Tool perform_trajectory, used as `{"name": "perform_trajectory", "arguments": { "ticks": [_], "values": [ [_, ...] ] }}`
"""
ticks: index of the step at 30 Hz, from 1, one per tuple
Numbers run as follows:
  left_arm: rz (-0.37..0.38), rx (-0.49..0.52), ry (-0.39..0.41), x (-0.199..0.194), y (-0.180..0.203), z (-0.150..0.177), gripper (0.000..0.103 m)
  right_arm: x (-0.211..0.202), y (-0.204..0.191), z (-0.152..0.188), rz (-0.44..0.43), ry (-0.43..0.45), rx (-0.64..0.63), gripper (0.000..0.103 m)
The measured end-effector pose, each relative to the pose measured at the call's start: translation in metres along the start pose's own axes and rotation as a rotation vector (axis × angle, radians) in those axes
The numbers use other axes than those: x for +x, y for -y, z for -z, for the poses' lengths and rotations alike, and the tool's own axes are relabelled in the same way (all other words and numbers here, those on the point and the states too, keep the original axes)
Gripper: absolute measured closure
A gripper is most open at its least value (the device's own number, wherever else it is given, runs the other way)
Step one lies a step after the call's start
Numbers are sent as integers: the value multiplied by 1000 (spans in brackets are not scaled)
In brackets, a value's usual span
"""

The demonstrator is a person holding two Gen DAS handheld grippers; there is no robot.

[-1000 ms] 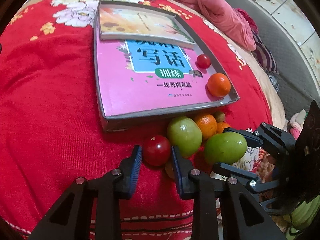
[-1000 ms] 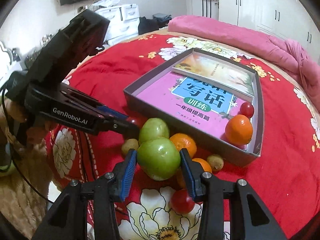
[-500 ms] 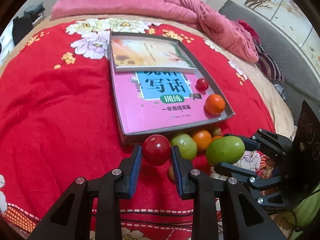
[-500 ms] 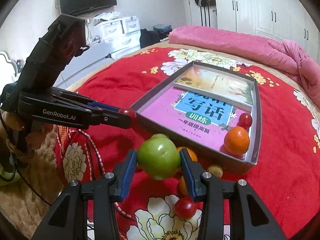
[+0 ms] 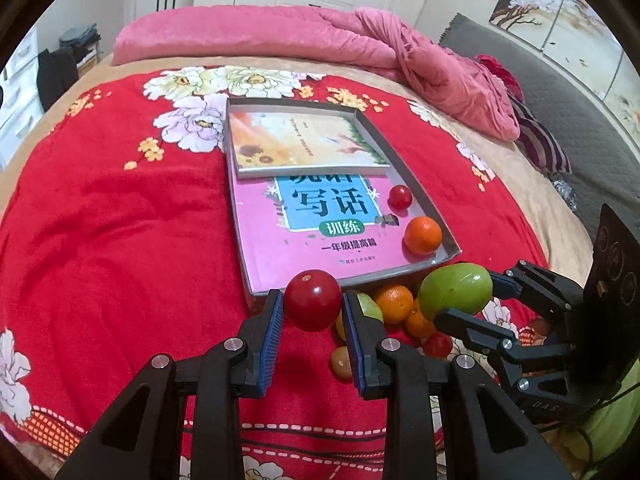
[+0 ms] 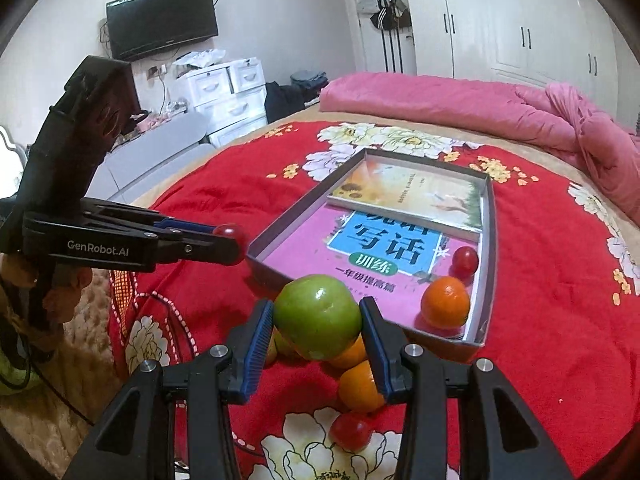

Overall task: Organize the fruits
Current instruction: 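Lower the apple onto the tray with the right tool while the left tool releases its tomato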

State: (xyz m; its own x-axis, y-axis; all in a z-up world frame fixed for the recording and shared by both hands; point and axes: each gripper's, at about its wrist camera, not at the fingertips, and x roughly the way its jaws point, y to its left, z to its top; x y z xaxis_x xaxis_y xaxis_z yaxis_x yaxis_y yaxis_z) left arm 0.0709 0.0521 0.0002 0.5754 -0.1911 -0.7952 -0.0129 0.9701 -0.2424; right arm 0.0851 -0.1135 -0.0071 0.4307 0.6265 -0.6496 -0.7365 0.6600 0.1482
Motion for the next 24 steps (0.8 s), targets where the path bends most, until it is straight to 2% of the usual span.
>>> {"name": "perform_trajectory", "arguments": {
  "ticks": [24],
  "values": [
    [-59,-15,43,-6,4,-19,72,-8,26,-19,63,67,64,59]
  ]
}}
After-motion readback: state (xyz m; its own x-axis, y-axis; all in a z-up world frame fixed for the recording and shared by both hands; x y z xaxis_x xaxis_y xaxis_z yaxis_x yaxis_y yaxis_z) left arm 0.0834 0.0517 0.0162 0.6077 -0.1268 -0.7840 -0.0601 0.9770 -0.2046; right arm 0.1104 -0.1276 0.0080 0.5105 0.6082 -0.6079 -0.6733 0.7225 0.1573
